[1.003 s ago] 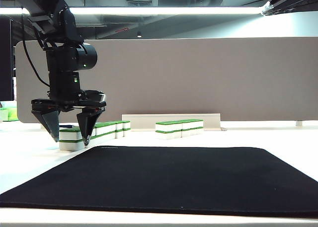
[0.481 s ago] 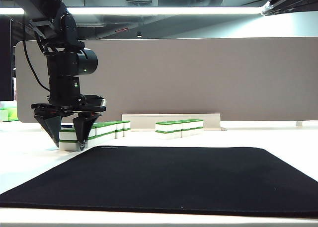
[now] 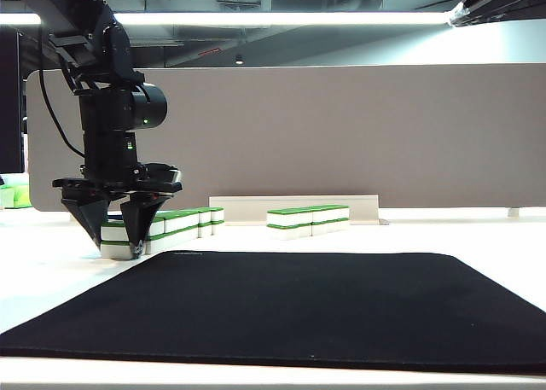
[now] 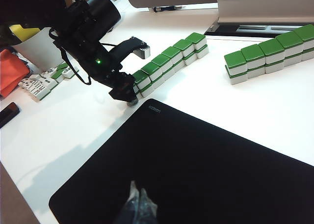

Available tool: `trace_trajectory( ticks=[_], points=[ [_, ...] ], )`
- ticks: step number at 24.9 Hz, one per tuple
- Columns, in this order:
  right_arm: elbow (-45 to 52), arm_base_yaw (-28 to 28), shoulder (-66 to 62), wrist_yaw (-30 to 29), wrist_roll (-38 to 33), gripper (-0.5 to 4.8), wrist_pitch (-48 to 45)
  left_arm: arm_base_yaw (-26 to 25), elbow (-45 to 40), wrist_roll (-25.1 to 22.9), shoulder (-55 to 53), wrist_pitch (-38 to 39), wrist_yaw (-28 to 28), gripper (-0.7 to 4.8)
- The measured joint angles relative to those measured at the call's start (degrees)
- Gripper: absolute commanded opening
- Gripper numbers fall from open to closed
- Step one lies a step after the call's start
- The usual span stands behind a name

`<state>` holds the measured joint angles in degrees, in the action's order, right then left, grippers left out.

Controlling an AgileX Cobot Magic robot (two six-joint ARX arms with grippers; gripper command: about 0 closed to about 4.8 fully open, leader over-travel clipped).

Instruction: Take a mahjong tile from the mahjong wall and then place it on the table close to you.

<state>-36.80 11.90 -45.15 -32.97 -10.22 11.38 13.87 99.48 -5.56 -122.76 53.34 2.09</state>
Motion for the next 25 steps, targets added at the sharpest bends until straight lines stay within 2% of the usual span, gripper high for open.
trace_trajectory(
  ticks=[2,4,6,11,13,18,25],
  points=[
    [0.0,0.0,0.0,0.0,0.0,-0.01,0.0,0.1,0.0,0.0,0.0,0.0,0.0,2.63],
    [0.0,0.0,0.0,0.0,0.0,-0.01,0.0,0.0,0.0,0.0,0.0,0.0,0.0,1.98],
    [0.0,0.0,0.0,0.0,0.0,-0.01,0.0,0.1,0.0,0.0,0.0,0.0,-0.8,1.90],
    [0.0,0.0,0.0,0.0,0.0,-0.01,0.0,0.2,0.2,0.0,0.1,0.8,-4.5,1.91],
    [0.0,0.0,0.0,0.0,0.0,-0.01,0.0,0.2,0.9,0.0,0.1,3.4,-6.5,1.91],
    [0.0,0.0,0.0,0.0,0.0,-0.01,0.0,0.9,3.1,0.0,0.0,10.7,-7.5,1.91],
    [0.0,0.0,0.0,0.0,0.0,-0.01,0.0,4.2,6.8,0.0,0.0,13.8,-12.2,1.90]
  ],
)
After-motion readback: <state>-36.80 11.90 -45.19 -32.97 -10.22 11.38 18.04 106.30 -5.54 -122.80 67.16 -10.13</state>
